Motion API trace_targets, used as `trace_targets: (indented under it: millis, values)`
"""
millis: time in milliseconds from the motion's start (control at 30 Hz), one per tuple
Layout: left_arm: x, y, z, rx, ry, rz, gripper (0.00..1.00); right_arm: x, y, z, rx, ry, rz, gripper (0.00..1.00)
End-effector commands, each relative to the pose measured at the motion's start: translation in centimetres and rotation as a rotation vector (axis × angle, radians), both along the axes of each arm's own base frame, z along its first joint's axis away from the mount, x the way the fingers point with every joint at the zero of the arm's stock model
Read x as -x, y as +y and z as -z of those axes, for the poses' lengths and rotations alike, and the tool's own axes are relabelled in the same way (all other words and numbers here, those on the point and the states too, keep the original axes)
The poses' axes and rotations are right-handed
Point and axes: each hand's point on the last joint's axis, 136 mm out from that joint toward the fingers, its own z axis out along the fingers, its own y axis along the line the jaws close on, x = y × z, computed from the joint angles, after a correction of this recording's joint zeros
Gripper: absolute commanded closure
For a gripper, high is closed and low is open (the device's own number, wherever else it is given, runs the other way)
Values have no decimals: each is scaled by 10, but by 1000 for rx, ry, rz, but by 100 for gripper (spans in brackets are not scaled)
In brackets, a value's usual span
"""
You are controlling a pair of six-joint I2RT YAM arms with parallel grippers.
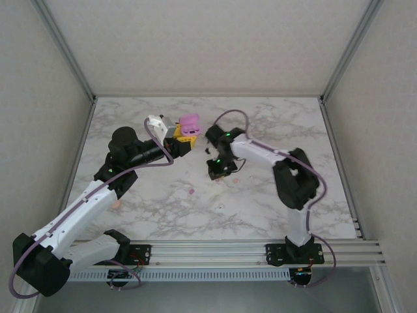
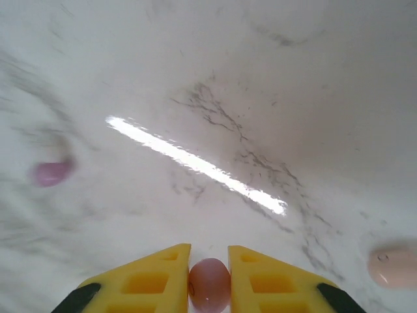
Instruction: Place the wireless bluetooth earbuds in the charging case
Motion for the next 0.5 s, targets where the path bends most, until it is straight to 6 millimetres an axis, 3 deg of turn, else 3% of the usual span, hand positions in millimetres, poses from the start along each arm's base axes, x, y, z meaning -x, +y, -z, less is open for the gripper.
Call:
trace_targets:
  millis: [0,267,467]
  values:
    - [-2,0,-14,3,-52,-14,71,-8,11,-62,-359,57,111,81]
    - [-21,10,-9,20,-35,-39,71,-20,-8,-160,-882,174,183,81]
    - [-31,11,2,-4,-15,-35,72,-13,-11,-208,-1038,241,116,81]
